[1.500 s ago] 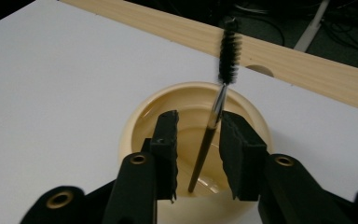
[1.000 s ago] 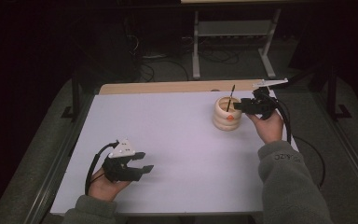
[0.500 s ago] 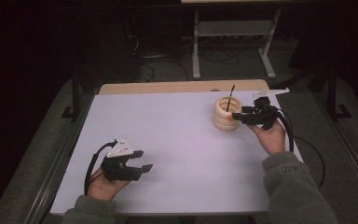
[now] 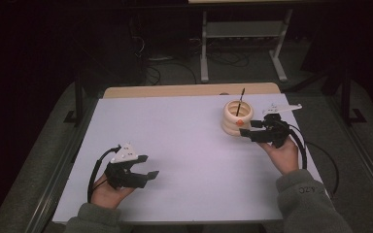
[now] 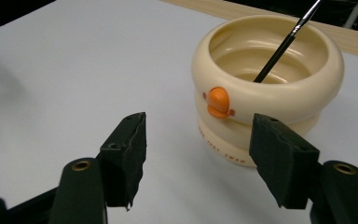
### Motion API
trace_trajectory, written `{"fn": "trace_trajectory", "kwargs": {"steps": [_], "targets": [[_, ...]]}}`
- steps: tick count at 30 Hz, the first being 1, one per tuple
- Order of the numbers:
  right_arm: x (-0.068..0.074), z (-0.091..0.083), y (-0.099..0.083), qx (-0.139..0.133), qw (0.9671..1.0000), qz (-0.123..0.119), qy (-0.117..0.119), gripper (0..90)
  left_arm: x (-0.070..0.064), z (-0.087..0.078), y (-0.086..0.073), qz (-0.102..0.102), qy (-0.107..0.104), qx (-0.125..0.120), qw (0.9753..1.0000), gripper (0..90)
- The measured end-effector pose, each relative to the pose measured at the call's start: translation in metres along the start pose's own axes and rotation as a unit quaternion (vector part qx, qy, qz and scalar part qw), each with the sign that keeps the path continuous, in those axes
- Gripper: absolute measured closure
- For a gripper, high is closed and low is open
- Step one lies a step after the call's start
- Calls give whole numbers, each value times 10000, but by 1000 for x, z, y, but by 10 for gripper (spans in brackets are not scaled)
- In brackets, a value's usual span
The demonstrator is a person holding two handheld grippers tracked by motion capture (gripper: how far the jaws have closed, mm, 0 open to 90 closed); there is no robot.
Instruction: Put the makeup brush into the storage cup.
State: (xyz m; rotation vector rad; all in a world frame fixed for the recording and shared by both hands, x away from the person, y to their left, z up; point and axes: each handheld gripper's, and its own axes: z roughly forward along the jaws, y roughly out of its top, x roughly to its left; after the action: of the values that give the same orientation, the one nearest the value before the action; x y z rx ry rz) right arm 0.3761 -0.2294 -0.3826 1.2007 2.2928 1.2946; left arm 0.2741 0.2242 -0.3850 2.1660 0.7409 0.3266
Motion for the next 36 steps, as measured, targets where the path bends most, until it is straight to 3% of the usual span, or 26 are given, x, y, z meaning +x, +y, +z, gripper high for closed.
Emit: {"fn": "trace_trajectory", "kwargs": {"steps": [1, 15, 27, 36], "targets": [[3, -1, -3, 4, 10000, -36, -3, 340, 0, 1, -1, -74, -2, -25, 10000, 307], [19, -8, -23, -47, 9998, -198, 61, 306, 0, 3, -2, -118, 22, -69, 9999, 289], [28, -15, -39, -174, 9997, -68, 151, 261, -1, 2, -3, -37, 27, 7, 10000, 282], [33, -20, -51, -203, 9997, -84, 127, 243, -3, 5, -6, -97, 79, -18, 9999, 278]]}}
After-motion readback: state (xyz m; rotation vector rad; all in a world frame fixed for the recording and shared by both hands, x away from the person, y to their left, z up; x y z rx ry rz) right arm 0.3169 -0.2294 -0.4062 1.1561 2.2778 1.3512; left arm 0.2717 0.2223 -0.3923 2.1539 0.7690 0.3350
